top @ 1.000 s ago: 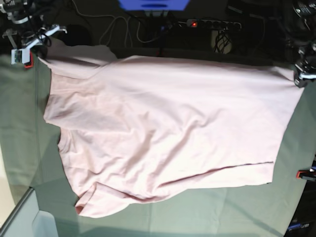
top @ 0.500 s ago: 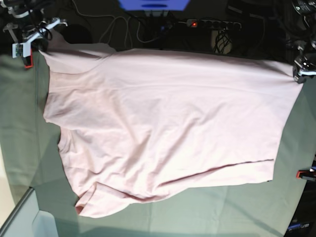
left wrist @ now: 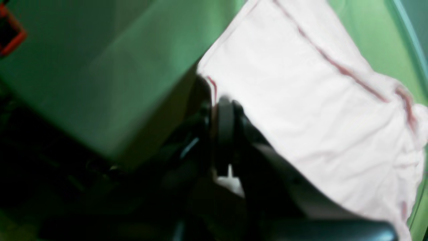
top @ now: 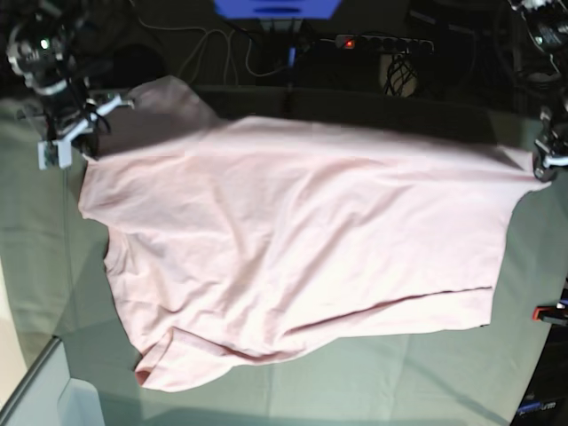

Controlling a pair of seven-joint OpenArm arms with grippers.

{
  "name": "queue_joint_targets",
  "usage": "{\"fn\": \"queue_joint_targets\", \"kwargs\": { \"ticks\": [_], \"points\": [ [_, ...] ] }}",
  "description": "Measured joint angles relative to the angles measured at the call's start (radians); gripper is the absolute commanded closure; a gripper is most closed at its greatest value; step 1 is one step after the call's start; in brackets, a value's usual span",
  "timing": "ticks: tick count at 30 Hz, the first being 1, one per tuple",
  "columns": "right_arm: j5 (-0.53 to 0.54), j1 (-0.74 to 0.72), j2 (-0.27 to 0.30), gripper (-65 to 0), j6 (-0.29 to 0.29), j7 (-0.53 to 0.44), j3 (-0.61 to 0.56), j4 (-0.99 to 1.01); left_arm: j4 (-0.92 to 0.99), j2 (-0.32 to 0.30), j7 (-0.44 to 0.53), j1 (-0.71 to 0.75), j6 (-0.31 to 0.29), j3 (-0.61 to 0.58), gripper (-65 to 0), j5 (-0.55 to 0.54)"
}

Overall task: Layout the t-shirt on the table in an organized manner, then fold the t-shirt properly
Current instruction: 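Lower the held corner with the right gripper and regrasp the shirt edge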

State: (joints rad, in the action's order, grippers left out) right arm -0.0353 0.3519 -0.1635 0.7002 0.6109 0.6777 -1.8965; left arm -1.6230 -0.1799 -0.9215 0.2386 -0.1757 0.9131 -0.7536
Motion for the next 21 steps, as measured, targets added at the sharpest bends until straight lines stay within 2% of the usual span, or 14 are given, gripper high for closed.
{"fn": "queue_joint_targets", "kwargs": {
  "ticks": [4,9,21],
  "points": [
    [-0.065,-0.078,0.0,0.0,-0.002,-0.001,0.0,0.082,0.094,-0.002,0.0,-0.061,0.005,-0.004,-0.1,-0.005],
    [-0.09,-0.151,0.02,0.0,-0.001,0.006,0.003,0.16,0.205,-0.005,-0.002,-0.101,0.014,-0.004,-0.1,0.008],
    [-0.089,-0.306,0.029,0.0,-0.001,0.003,0.002,0.25,0.228,-0.029,-0.002,-0.201,0.007,-0.004,-0.1,0.004]
  ]
}}
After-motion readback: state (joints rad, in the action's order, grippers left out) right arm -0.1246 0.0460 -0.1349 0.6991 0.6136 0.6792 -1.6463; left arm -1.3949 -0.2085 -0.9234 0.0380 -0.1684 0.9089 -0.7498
